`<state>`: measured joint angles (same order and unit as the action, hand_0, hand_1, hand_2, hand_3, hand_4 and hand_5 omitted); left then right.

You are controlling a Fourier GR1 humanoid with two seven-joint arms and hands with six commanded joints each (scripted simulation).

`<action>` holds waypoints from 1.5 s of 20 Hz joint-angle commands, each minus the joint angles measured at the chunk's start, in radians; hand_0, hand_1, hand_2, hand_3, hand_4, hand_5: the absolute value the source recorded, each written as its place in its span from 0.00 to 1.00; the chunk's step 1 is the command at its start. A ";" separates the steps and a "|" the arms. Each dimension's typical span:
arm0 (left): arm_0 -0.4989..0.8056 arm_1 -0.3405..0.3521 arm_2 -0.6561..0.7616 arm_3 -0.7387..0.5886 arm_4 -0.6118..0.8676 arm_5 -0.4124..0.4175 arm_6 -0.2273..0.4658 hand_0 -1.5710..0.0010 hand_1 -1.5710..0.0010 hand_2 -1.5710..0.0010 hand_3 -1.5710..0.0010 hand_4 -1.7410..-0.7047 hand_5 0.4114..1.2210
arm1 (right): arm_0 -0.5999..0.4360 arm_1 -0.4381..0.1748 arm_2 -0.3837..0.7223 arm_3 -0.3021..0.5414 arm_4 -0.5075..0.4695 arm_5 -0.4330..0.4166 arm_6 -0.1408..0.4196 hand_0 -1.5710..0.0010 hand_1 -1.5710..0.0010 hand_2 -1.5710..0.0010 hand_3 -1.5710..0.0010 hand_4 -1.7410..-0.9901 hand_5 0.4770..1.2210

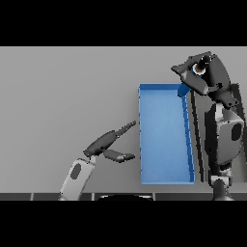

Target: Pick up the blue pipe and place it into the blue bin.

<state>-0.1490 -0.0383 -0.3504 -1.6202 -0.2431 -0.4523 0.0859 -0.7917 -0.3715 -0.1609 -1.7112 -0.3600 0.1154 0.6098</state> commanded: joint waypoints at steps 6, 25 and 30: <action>0.007 -0.012 -0.005 -0.006 0.009 -0.001 0.021 1.00 1.00 1.00 1.00 0.84 0.01 | 0.290 -0.012 0.034 -0.086 0.005 -0.040 0.000 0.00 0.00 0.00 0.00 0.00 1.00; 0.031 -0.004 -0.019 -0.037 0.012 -0.003 0.032 1.00 1.00 1.00 1.00 0.83 0.02 | 0.623 -0.342 0.498 0.003 -0.075 -0.546 -0.210 0.62 0.65 0.65 0.79 0.54 1.00; 0.048 -0.009 -0.029 -0.053 0.016 -0.004 0.040 1.00 1.00 1.00 1.00 0.83 0.02 | 0.459 -0.607 0.829 0.051 -0.303 -0.563 0.000 0.87 0.89 0.89 0.93 0.84 0.67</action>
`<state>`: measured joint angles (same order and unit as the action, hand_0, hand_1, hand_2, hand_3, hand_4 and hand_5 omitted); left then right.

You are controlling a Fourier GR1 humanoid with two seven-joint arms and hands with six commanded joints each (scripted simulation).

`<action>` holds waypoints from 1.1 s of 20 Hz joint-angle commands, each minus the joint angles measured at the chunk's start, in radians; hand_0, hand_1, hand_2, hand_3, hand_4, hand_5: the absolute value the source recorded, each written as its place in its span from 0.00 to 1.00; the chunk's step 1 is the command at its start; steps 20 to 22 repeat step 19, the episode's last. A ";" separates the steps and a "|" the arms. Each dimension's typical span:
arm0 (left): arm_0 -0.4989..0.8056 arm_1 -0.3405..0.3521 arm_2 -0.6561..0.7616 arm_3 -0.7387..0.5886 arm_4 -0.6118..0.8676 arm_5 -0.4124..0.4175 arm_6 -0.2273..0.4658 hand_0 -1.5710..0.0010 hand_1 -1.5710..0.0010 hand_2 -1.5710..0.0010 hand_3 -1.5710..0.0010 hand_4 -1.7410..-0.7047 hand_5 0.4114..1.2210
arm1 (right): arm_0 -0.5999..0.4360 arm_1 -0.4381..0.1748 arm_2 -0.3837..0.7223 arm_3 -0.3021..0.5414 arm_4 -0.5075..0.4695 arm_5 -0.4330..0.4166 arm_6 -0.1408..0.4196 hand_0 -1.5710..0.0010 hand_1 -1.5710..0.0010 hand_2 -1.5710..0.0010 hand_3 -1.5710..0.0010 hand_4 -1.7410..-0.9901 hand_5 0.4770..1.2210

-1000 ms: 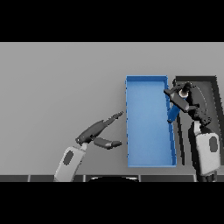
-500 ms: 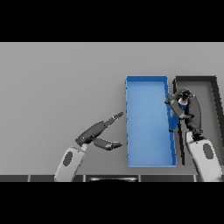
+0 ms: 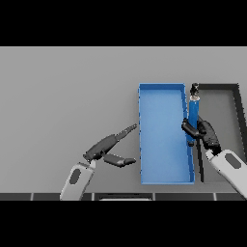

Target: Pick up the blue pipe and place it into the blue bin.

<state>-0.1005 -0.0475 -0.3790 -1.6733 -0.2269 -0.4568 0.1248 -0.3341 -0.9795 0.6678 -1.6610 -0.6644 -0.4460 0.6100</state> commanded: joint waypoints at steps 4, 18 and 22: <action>-0.008 -0.007 -0.006 0.003 -0.012 0.007 0.009 1.00 1.00 1.00 1.00 0.83 0.02 | -0.183 -0.089 0.240 0.012 -0.141 -0.069 0.000 0.95 0.95 0.95 0.97 0.90 0.50; -0.029 -0.012 0.006 0.034 -0.022 0.021 -0.004 1.00 1.00 1.00 1.00 0.83 0.02 | -0.304 -0.121 0.390 0.017 -0.192 -0.091 -0.002 1.00 1.00 1.00 1.00 0.96 0.23; -0.033 -0.013 0.006 0.041 -0.024 0.022 -0.006 1.00 1.00 1.00 1.00 0.83 0.02 | -0.306 -0.118 0.390 0.016 -0.194 -0.091 0.000 1.00 1.00 1.00 1.00 0.96 0.22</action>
